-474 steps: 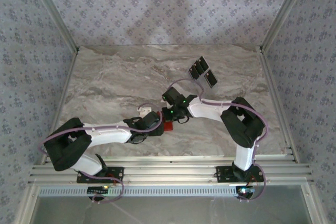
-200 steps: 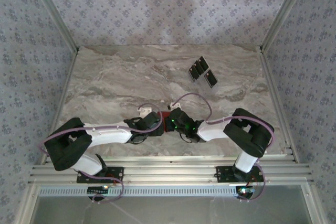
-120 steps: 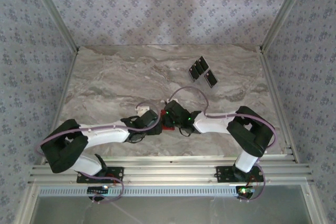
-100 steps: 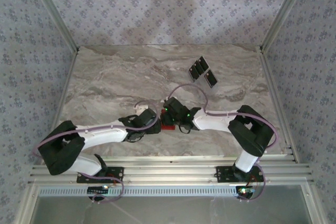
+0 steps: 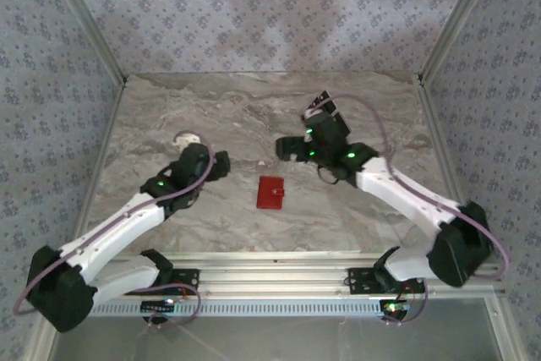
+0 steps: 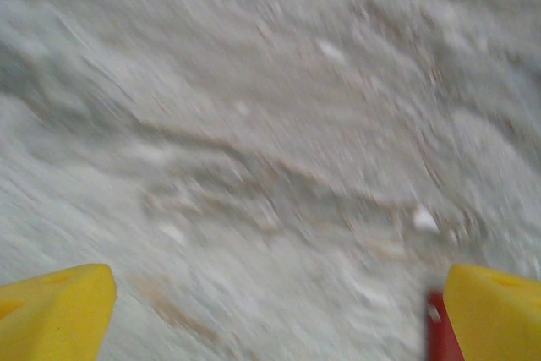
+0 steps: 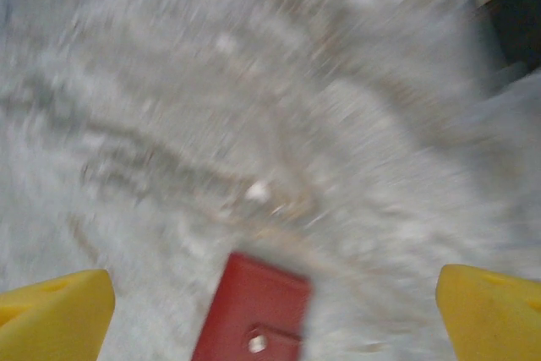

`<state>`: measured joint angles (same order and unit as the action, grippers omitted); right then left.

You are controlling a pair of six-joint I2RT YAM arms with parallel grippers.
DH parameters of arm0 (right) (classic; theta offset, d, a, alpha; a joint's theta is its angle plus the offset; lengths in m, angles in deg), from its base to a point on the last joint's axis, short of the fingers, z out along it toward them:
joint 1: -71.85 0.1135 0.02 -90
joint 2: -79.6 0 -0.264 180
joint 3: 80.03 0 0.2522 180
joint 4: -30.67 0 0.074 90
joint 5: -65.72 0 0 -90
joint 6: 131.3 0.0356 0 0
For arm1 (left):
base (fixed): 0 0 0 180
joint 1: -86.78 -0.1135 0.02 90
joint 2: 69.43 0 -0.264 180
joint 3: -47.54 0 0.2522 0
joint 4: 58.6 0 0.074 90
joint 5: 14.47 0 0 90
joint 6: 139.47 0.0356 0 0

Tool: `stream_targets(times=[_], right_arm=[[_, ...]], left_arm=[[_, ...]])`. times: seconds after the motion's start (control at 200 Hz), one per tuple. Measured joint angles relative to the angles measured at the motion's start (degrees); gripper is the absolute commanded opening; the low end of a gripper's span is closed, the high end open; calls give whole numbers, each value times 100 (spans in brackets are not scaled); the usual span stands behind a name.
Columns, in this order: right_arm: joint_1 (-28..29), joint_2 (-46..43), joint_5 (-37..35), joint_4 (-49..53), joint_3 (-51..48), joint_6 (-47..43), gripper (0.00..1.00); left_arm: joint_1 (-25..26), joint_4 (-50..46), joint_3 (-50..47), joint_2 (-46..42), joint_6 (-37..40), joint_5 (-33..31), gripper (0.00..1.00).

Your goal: Put the credit cards into the card holder

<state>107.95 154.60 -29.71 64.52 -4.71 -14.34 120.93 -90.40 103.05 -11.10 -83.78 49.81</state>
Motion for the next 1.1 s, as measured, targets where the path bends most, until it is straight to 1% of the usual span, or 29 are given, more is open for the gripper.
stream_targets(times=[0.05,0.125,0.22,0.325,0.43,0.535,0.605,0.67,0.795,0.939,1.004,1.099], right_arm=[[-407,-343,-208,164,2,-118,100],[-1078,-730,-505,238,-87,-289,100],[-1996,-1207,-852,-42,-682,-570,100],[-2927,-1541,-1095,-452,-1624,-870,100],[-3491,-1532,-1355,-857,-2347,-1064,100],[-3727,-1298,-1574,-1399,-2828,-1226,100],[-3814,-1016,-1628,-1993,-3139,-1338,100],[-3877,-660,-1606,-2658,-3425,-1469,100],[-3985,-22,-1200,-3617,-3759,-1832,100],[-4050,269,-525,-4562,-3799,-2190,100],[-4096,376,-323,-4955,-3812,-2210,100],[-3932,809,-289,-6083,-4022,-2367,100]], left_arm=[[-315,138,-26,-197,367,-114,100],[-828,699,-299,-518,1080,-240,100],[-1539,1521,-949,-804,1969,-168,100],[-2227,2142,-1554,-673,2520,-11,100],[-2597,2846,-1934,-225,2761,256,100],[-2789,3781,-2159,511,2924,444,100],[-2817,4393,-2288,1051,3060,573,100],[-2852,4767,-2337,1443,3158,741,100],[-3012,5493,-2345,1906,3322,1134,100],[-3193,6522,-2334,2715,3353,1440,100],[-3198,6531,-2275,2968,3366,1532,100],[-3296,6448,-2124,3034,3359,1722,100]])
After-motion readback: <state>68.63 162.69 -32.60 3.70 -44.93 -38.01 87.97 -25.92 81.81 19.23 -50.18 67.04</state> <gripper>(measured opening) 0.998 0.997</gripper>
